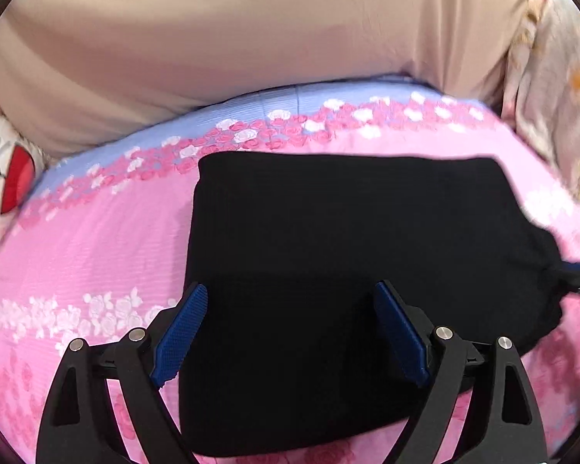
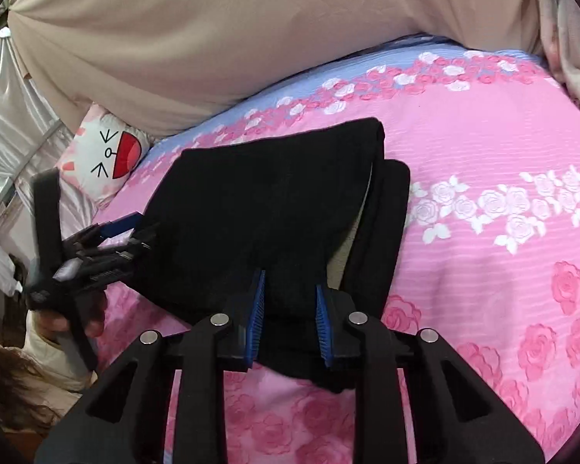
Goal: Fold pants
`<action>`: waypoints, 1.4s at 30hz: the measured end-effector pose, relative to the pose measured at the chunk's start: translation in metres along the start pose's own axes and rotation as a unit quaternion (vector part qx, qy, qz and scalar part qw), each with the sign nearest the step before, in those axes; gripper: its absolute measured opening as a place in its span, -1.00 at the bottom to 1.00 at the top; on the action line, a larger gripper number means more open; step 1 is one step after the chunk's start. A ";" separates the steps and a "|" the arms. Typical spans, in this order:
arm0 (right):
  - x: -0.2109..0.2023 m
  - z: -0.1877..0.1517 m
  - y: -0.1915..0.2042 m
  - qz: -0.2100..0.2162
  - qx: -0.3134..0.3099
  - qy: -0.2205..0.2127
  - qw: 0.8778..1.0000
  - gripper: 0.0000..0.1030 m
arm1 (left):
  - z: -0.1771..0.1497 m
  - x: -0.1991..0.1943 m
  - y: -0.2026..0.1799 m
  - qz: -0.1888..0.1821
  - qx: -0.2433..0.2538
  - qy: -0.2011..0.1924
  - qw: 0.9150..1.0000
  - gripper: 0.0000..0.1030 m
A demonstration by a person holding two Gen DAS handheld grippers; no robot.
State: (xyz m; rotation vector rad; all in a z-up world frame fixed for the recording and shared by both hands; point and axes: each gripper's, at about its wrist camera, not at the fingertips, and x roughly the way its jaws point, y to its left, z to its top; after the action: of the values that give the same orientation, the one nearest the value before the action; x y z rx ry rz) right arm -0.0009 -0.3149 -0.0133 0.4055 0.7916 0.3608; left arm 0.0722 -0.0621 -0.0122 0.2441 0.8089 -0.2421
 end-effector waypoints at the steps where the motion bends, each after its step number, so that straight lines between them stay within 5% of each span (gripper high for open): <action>1: -0.011 0.000 0.004 0.003 0.001 -0.010 1.000 -0.57 | -0.001 -0.002 -0.003 0.002 0.009 -0.004 1.000 0.65; 4: -0.038 -0.010 0.013 -0.014 -0.015 -0.029 0.999 -0.57 | -0.004 -0.010 -0.008 -0.024 0.015 -0.020 0.999 0.68; 6: -0.010 -0.027 -0.007 -0.043 0.006 0.011 0.999 -0.52 | -0.007 -0.001 -0.018 -0.014 0.036 -0.012 0.999 0.69; 8: -0.006 -0.033 -0.021 -0.014 0.038 0.003 0.999 -0.46 | -0.009 0.006 -0.030 0.015 0.065 -0.008 0.998 0.67; 11: -0.039 -0.021 -0.026 0.009 0.053 -0.046 0.997 -0.39 | 0.011 -0.016 -0.034 -0.048 0.056 -0.017 0.997 0.68; 14: -0.063 -0.004 -0.042 -0.041 0.033 -0.080 0.995 -0.37 | 0.037 -0.029 -0.048 -0.087 0.043 -0.041 0.994 0.68; 19: -0.022 0.021 -0.063 -0.097 -0.023 -0.027 0.995 -0.37 | 0.058 0.003 -0.086 -0.070 0.048 -0.014 0.996 0.68; 25: 0.006 0.026 -0.025 -0.061 -0.134 0.010 0.989 -0.37 | 0.049 0.018 -0.098 -0.065 0.049 0.024 0.996 0.69; 29: 0.012 0.027 -0.006 -0.013 -0.155 0.021 0.988 -0.42 | 0.043 0.018 -0.093 -0.046 0.042 0.028 0.998 0.69; 33: 0.026 0.032 -0.019 0.062 -0.112 0.050 0.990 -0.42 | 0.040 0.016 -0.079 -0.034 0.021 0.028 0.999 0.69; 42: 0.034 0.025 -0.055 0.146 -0.022 0.098 0.984 -0.43 | 0.034 0.013 -0.065 -0.047 0.008 0.024 0.999 0.70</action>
State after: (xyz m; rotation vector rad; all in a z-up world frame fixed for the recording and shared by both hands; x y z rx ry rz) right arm 0.0484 -0.3518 -0.0443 0.4507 0.9161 0.6993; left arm 0.0836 -0.1356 -0.0071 0.2281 0.8663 -0.3317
